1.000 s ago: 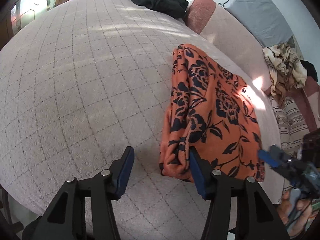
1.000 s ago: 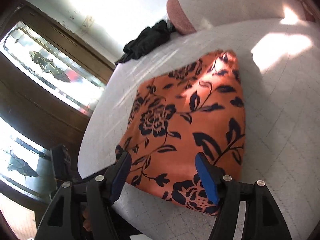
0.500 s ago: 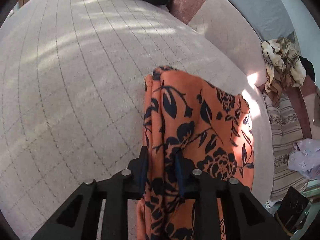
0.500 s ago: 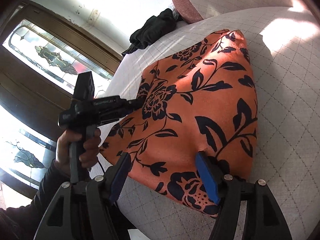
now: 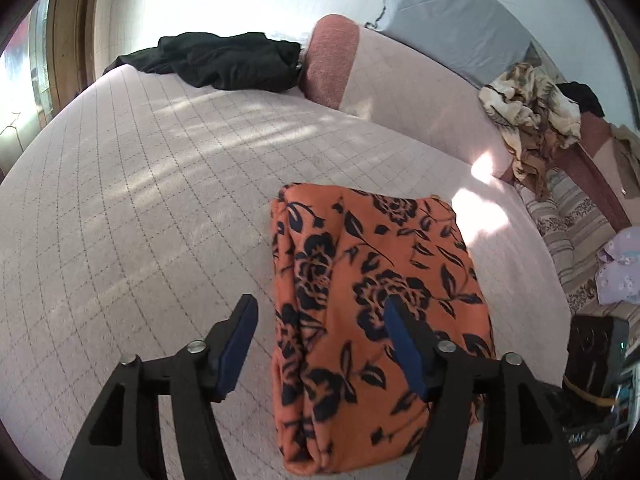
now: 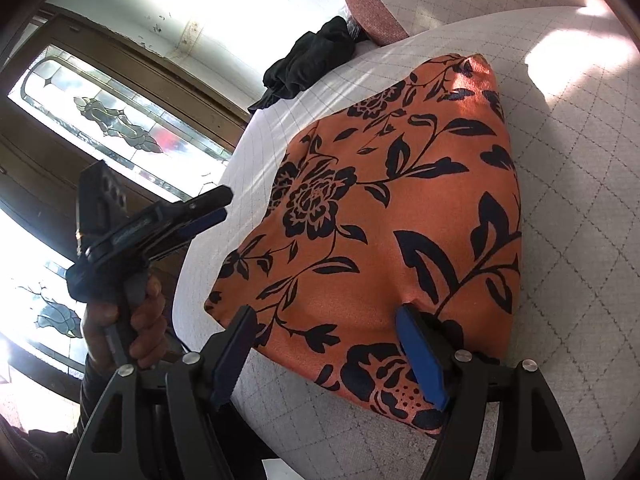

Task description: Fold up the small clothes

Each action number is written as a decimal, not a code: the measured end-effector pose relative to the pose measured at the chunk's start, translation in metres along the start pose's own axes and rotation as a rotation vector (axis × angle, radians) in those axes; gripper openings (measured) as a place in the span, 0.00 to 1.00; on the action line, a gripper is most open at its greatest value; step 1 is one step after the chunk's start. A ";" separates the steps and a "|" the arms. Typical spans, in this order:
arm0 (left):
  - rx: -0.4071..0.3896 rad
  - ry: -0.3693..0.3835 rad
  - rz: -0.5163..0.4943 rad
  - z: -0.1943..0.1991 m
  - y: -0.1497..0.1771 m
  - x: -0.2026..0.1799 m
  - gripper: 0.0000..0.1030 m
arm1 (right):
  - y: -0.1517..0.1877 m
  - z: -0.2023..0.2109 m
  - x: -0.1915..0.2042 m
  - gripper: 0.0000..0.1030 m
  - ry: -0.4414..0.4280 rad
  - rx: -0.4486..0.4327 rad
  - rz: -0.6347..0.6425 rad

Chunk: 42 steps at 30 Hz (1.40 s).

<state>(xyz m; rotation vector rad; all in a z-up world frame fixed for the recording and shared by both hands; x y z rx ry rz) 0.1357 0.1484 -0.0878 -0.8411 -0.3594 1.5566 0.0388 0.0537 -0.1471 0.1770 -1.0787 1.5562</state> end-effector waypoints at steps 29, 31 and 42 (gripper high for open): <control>0.072 0.039 0.155 0.000 0.032 0.028 0.75 | -0.036 0.050 -0.032 0.78 0.089 -0.087 -0.163; 0.101 0.046 0.166 -0.018 0.029 0.033 0.75 | -0.041 0.045 -0.049 0.78 0.080 -0.077 -0.210; 0.180 0.138 0.183 -0.063 0.029 0.044 0.75 | -0.061 -0.020 -0.091 0.78 0.065 0.016 -0.290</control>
Point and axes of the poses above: each gripper's, at about its wrist camera, not at the fingertips, and z roughly against the way its jaws point, x to its left, y to its underside, the point moved 4 cm from there along -z, roughly the way its jaws point, and after that the axes turned 8 degrees about -x, right-handed, at the moved point
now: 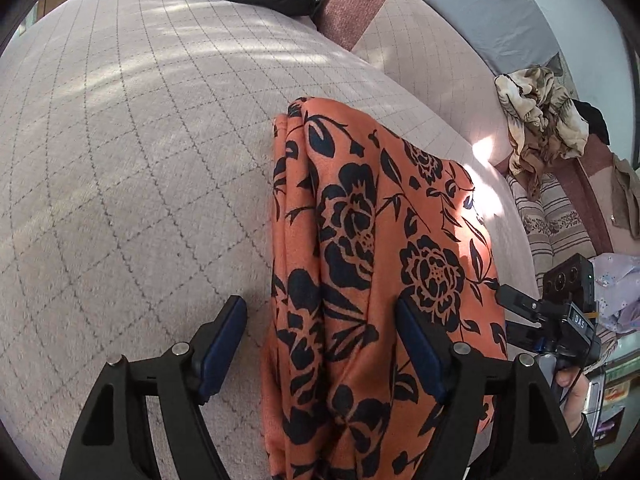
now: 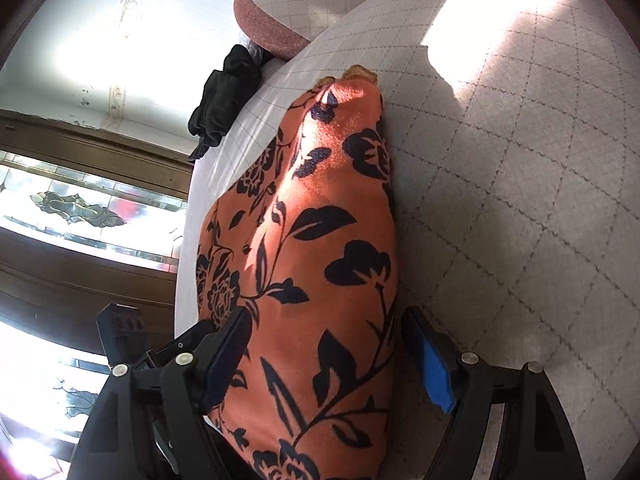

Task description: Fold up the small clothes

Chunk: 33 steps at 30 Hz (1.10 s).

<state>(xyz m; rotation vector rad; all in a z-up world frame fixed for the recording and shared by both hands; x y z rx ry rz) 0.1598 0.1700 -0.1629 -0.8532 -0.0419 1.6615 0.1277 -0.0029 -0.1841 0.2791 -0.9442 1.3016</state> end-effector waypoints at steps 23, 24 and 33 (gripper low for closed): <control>-0.123 0.171 -0.145 0.025 -0.004 -0.098 0.31 | -0.064 0.119 0.021 0.36 0.041 -0.173 0.336; -0.119 0.153 -0.152 0.015 -0.003 -0.098 0.33 | -0.069 0.122 0.008 0.36 0.040 -0.177 0.317; -0.054 -0.042 -0.205 0.006 0.020 -0.051 0.54 | -0.068 0.119 -0.109 0.63 0.186 -0.191 0.082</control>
Point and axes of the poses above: each gripper's, at about its wrist camera, not at the fingertips, and z roughly against the way its jaws point, x to its left, y to its underside, the point moved 4 cm from there along -z, roughly the way its jaws point, and after that the axes turned 8 degrees about -x, right-handed, at the moved point
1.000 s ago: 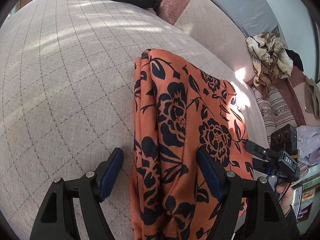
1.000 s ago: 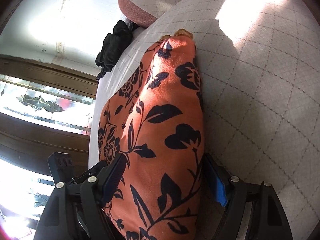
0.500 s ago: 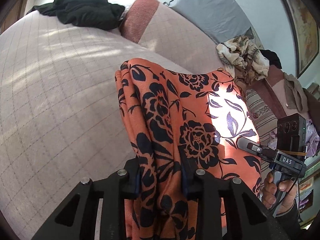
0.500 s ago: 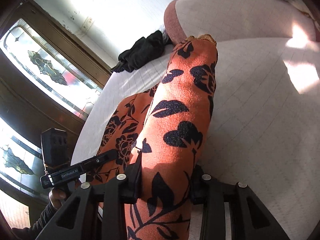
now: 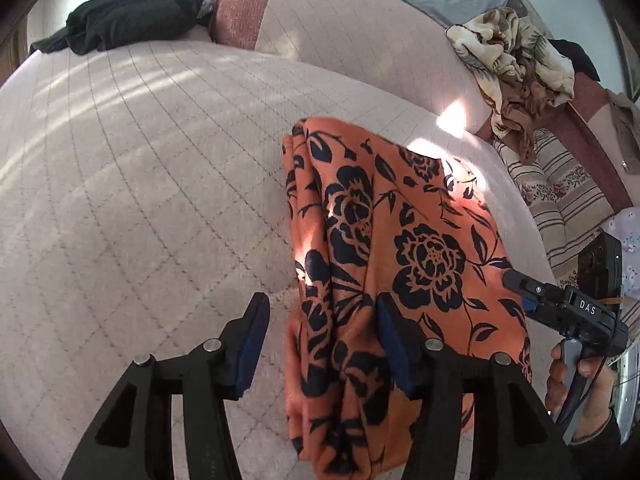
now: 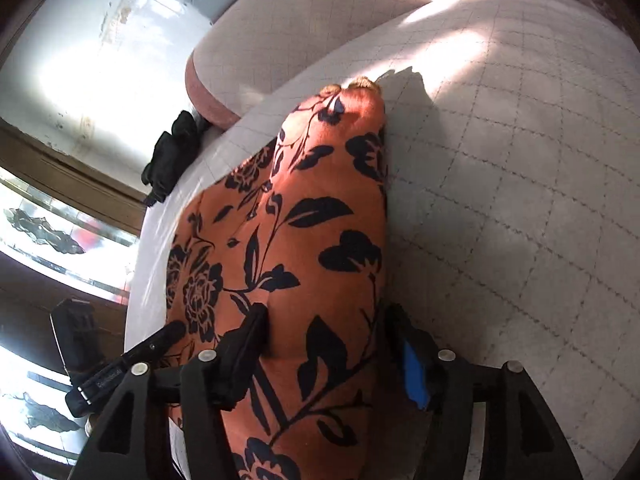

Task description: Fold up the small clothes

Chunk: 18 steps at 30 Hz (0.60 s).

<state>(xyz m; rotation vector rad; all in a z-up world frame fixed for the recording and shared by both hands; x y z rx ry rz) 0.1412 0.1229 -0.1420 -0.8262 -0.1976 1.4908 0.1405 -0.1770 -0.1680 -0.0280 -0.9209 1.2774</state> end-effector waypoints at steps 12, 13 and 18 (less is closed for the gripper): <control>0.043 -0.027 -0.077 0.004 0.044 0.019 0.60 | -0.007 -0.026 0.056 0.78 -0.178 0.078 0.010; 0.036 -0.024 -0.059 0.007 0.043 0.021 0.61 | -0.006 -0.028 0.051 0.78 -0.192 0.068 -0.040; 0.017 -0.031 -0.115 0.009 0.042 0.017 0.63 | -0.028 -0.006 0.073 0.78 -0.236 -0.010 0.025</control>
Point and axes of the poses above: each gripper's, at about its wrist camera, not at the fingertips, and z roughly against the way its jaws point, x to its left, y to its underside, the point moved 4 cm from there along -z, roughly the way its jaws point, and after that the axes turned 8 degrees about -x, right-handed, at the moved point
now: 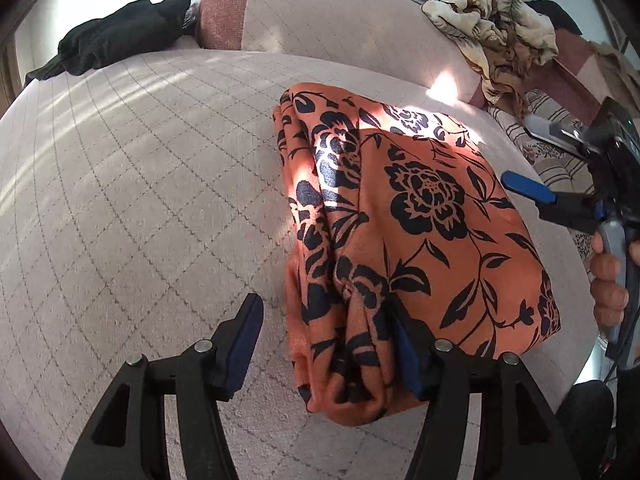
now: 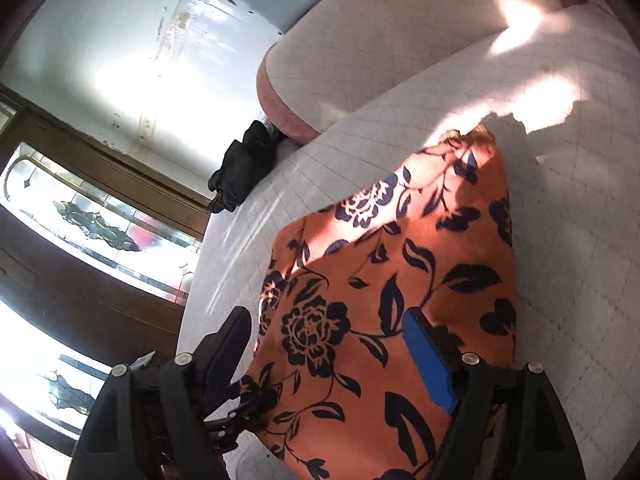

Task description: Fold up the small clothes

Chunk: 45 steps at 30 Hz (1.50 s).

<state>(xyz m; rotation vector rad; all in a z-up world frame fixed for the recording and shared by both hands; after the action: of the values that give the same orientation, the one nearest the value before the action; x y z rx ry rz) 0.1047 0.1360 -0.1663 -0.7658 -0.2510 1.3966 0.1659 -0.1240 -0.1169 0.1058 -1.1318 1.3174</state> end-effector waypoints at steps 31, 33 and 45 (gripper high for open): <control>-0.191 -0.233 0.032 0.148 0.025 -0.024 0.85 | 0.115 0.080 0.082 0.85 0.363 -0.064 0.278; -0.193 -0.243 0.038 0.154 0.029 -0.026 0.85 | 0.131 0.092 0.081 0.85 0.434 -0.070 0.303; -0.215 -0.297 0.053 0.175 0.046 -0.032 0.85 | 0.192 0.132 0.082 0.85 0.606 -0.119 0.342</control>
<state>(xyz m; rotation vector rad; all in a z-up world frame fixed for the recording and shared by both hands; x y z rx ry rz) -0.0397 0.1638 -0.0565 -0.7419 -0.6236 1.5496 -0.0769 -0.0880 -0.0930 -0.5637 -0.7170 1.4395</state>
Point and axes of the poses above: each gripper's, at about its wrist camera, not at the fingertips, and z roughly against the way its jaws point, x to its left, y to its underside, the point moved 4 cm from there along -z, roughly the way its jaws point, and after that the axes turned 8 degrees about -x, right-handed, at the moved point
